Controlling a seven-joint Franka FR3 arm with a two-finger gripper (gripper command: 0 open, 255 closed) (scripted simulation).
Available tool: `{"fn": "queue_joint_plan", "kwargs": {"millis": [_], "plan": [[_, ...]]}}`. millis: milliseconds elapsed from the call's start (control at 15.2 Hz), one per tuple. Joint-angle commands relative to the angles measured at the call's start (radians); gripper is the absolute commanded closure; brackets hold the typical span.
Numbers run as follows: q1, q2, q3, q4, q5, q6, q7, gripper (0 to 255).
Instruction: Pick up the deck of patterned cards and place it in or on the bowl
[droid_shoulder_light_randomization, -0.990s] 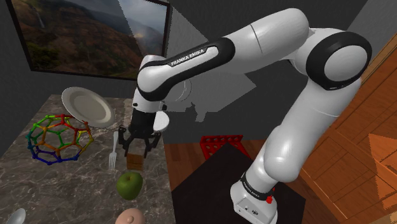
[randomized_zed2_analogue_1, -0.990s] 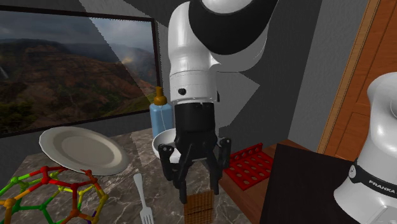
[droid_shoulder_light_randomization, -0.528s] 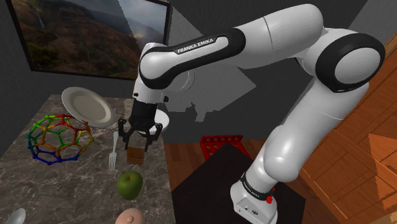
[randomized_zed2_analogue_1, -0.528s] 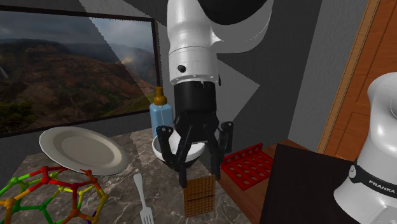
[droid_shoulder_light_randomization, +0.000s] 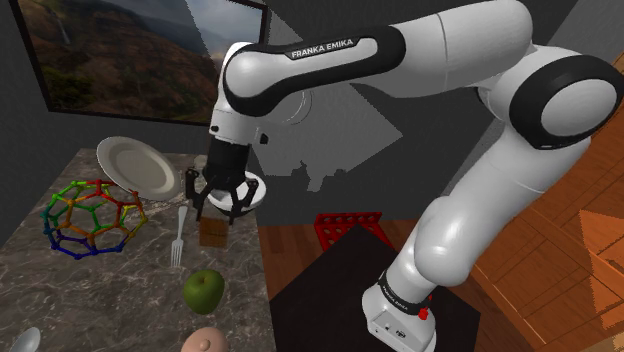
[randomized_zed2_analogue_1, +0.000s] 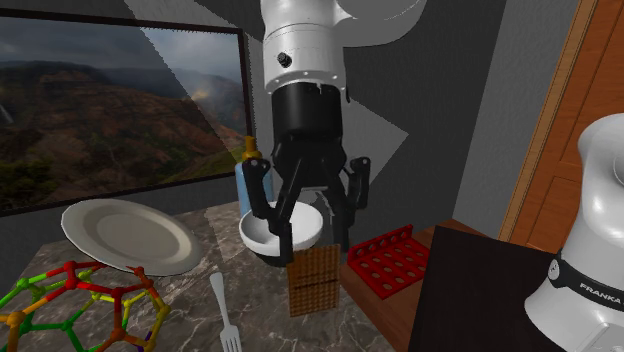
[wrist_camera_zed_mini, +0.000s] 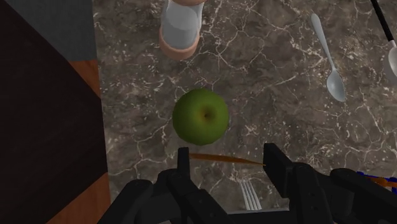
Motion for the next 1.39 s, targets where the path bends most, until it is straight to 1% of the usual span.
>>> {"fn": "queue_joint_plan", "kwargs": {"millis": [0,66,396,660,990,1320], "plan": [[-0.002,-0.010,-0.002,0.017,-0.003,-0.026,0.010,255],[-0.002,-0.011,-0.003,0.020,-0.004,-0.030,0.011,255],[-0.061,0.042,-0.066,0.110,-0.057,-0.108,-0.059,255],[-0.105,0.101,-0.112,0.203,-0.098,-0.172,-0.109,255],[-0.155,0.194,-0.161,0.347,-0.144,-0.256,-0.165,255],[-0.201,0.308,-0.202,0.528,-0.183,-0.350,-0.213,255]]}}
